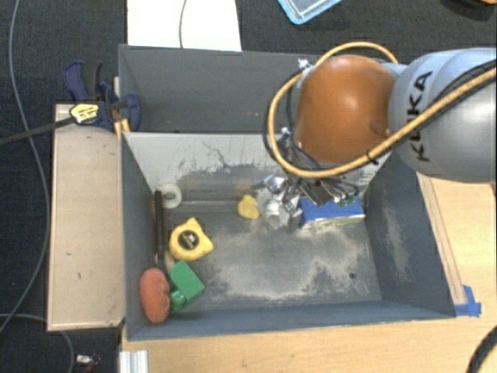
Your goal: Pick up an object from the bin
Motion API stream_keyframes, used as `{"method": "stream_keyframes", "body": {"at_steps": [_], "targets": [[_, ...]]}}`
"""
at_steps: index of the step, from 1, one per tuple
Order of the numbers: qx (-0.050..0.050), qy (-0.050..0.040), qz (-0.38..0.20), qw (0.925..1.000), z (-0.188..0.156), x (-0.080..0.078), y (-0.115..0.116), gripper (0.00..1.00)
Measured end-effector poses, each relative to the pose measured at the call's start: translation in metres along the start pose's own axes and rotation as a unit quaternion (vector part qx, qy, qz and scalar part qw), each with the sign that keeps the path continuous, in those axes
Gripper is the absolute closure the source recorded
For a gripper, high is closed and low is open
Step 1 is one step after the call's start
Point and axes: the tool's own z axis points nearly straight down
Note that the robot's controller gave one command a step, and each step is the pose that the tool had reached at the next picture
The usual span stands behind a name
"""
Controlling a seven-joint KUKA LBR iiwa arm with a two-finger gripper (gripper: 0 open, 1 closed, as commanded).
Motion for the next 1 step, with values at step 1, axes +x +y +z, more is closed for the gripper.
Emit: {"method": "stream_keyframes", "body": {"at_steps": [1], "targets": [[0.000,-0.0016,0.002,1.0000,-0.0104,-0.0008,-0.0002,1.00]]}}
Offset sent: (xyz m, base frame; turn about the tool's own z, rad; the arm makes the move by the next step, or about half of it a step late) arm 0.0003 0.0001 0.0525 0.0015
